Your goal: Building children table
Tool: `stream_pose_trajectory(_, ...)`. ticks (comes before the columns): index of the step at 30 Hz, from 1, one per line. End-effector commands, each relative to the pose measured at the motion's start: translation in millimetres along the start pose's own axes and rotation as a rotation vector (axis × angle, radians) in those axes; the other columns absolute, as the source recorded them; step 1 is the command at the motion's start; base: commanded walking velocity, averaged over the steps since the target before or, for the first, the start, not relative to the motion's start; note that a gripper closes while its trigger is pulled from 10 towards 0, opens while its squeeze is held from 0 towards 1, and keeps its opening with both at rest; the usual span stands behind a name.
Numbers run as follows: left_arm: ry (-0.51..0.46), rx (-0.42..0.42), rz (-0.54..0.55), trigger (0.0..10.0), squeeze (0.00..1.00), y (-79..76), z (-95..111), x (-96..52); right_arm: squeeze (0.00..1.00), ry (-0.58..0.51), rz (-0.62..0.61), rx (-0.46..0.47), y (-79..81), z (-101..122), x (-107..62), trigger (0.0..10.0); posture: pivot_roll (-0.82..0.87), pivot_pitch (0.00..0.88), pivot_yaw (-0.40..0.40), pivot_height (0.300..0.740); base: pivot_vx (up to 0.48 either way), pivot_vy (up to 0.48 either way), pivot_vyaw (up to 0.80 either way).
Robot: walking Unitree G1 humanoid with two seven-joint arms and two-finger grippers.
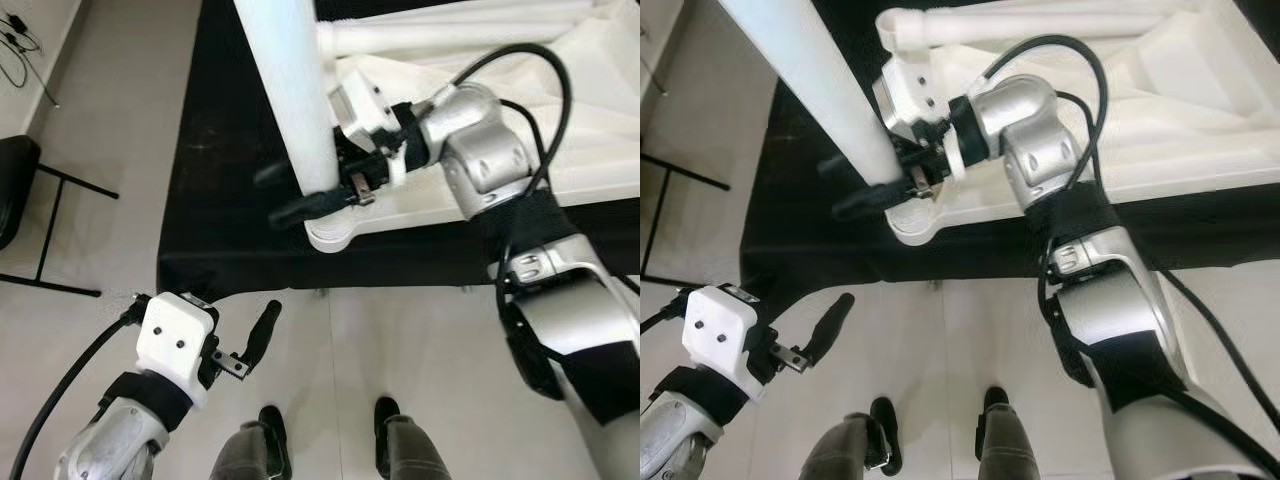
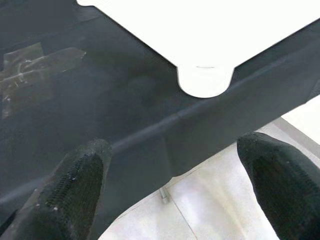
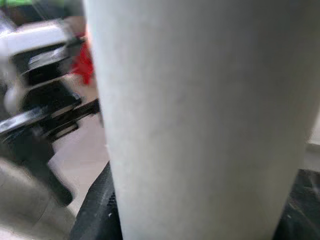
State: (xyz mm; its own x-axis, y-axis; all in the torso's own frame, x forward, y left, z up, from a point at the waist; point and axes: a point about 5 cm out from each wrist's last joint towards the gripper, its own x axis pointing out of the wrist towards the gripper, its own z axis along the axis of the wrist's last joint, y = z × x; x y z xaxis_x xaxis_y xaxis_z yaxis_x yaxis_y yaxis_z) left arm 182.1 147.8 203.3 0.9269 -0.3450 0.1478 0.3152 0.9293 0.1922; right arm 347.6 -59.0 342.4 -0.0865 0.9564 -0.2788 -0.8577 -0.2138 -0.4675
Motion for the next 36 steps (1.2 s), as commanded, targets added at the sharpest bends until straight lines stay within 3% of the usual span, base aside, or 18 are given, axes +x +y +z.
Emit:
stream_pose_trajectory(1,0.026,-0.005,0.005,10.0,0.0,-2.1,-5.3,-2.3,0.0,0.054,-0.087,0.102,-0.4,-24.0,6.7,10.0,0.06,0.431,0.064,0.74,0.0,0.0,0.0)
stream_pose_trajectory(2,0.026,-0.005,0.005,10.0,0.0,-2.1,-5.3,-2.3,0.0,0.054,-0.087,0.102,-0.4,-24.0,6.7,10.0,0.06,0.431,0.064,0.74,0.0,0.0,0.0)
stream_pose_trajectory(3,0.024,-0.005,0.007,10.0,0.0,-2.5,-5.2,-2.3,0.0,0.057,-0.164,0.133,-4.5,-27.1,5.5,10.0,0.06,0.431,0.064,0.74,0.0,0.0,0.0)
stream_pose_trajectory(5,0.024,-0.005,0.007,10.0,0.0,-2.5,-5.2,-2.3,0.0,0.057,-0.164,0.133,-4.5,-27.1,5.5,10.0,0.06,0.431,0.064,0.74,0.0,0.0,0.0)
stream_pose_trajectory(8,0.023,-0.007,0.006,10.0,0.0,-3.0,-4.9,-2.2,0.0,0.067,-0.348,0.205,-9.9,-37.2,-1.3,10.0,0.05,0.426,0.068,0.74,0.0,0.0,0.0)
stream_pose_trajectory(11,0.024,-0.007,0.005,10.0,0.0,-3.0,-4.8,-2.1,0.0,0.063,-0.428,0.233,-9.2,-42.9,-5.1,10.0,0.05,0.423,0.067,0.74,0.0,0.0,0.0)
stream_pose_trajectory(13,0.027,-0.004,0.006,10.0,0.0,-2.3,-4.9,-2.5,0.0,0.036,-0.594,0.3,-1.9,-54.9,-10.2,10.0,0.06,0.417,0.068,0.74,0.0,0.0,0.0)
stream_pose_trajectory(16,0.027,-0.004,0.006,10.0,0.0,-2.3,-4.9,-2.5,0.0,0.036,-0.594,0.3,-1.9,-54.9,-10.2,10.0,0.06,0.417,0.068,0.74,0.0,0.0,0.0)
stream_pose_trajectory(17,0.029,-0.001,0.007,10.0,0.0,-1.7,-5.1,-2.7,0.0,0.042,-0.672,0.319,5.3,-62.0,-9.6,10.0,0.06,0.417,0.071,0.74,0.0,0.0,0.0)
stream_pose_trajectory(18,0.034,0.006,0.009,10.0,0.0,0.4,-5.7,-3.2,0.0,0.04,-0.879,0.321,24.6,-74.9,0.2,10.0,0.06,0.412,0.077,0.74,0.0,0.0,0.0)
stream_pose_trajectory(20,0.035,0.009,0.009,10.0,0.0,1.1,-5.9,-3.3,0.0,0.041,-0.933,0.308,29.9,-76.8,2.7,10.0,0.06,0.412,0.077,0.74,0.0,0.0,0.0)
stream_pose_trajectory(23,0.037,0.011,0.009,10.0,0.0,1.6,-6.1,-3.3,0.0,0.04,-0.968,0.306,37.6,-77.6,9.4,10.0,0.06,0.41,0.08,0.74,0.0,0.0,0.0)
stream_pose_trajectory(24,0.039,0.013,0.009,10.0,0.0,2.3,-6.8,-3.1,0.0,0.101,-0.944,0.264,48.0,-79.2,23.7,10.0,0.06,0.412,0.083,0.74,0.0,0.0,0.0)
stream_pose_trajectory(26,0.039,0.013,0.009,10.0,0.0,2.3,-6.8,-3.1,0.0,0.101,-0.944,0.264,48.0,-79.2,23.7,10.0,0.06,0.412,0.083,0.74,0.0,0.0,0.0)
stream_pose_trajectory(29,0.043,0.018,0.011,10.0,0.0,3.4,-8.0,-2.6,0.0,0.167,-0.921,0.233,58.4,-80.4,44.0,10.0,0.07,0.41,0.086,0.74,0.0,0.0,0.0)
stream_pose_trajectory(32,0.05,0.022,0.014,10.0,0.0,3.9,-9.8,-2.4,0.0,0.19,-0.939,0.247,52.1,-78.3,52.2,10.0,0.07,0.406,0.085,0.74,0.0,0.0,0.0)
stream_pose_trajectory(36,0.051,0.021,0.019,10.0,0.0,3.9,-10.2,-1.7,0.0,0.189,-0.983,0.262,40.5,-72.0,47.6,10.0,0.07,0.405,0.077,0.74,0.0,0.0,0.0)
